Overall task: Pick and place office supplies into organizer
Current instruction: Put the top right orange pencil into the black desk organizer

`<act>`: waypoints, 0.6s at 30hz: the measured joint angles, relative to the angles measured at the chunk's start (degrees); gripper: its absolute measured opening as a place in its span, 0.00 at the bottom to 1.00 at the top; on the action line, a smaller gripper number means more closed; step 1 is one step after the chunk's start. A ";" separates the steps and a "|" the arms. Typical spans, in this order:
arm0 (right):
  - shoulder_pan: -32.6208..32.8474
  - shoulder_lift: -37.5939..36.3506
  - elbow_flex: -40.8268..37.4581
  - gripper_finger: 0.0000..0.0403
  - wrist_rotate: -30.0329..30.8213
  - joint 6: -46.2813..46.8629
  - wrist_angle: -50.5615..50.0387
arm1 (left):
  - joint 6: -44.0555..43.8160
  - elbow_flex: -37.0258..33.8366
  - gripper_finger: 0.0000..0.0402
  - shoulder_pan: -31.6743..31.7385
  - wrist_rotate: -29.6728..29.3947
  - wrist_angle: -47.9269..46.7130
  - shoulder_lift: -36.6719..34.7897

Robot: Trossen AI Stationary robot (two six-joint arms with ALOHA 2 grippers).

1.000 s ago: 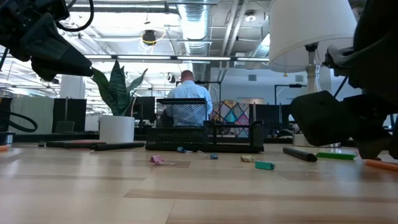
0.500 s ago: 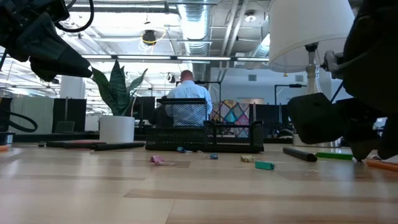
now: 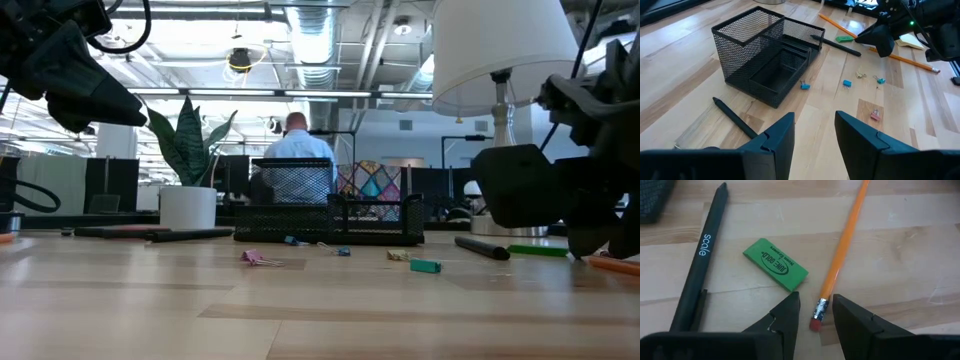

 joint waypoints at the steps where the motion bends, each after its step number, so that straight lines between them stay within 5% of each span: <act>1: -0.02 0.00 0.00 0.29 0.19 -0.05 0.02 | -0.37 0.00 0.34 0.00 0.02 0.01 0.00; 18: 1.65 0.15 -0.02 0.28 0.80 -0.44 0.18 | -2.10 0.00 0.34 0.00 0.35 0.02 0.00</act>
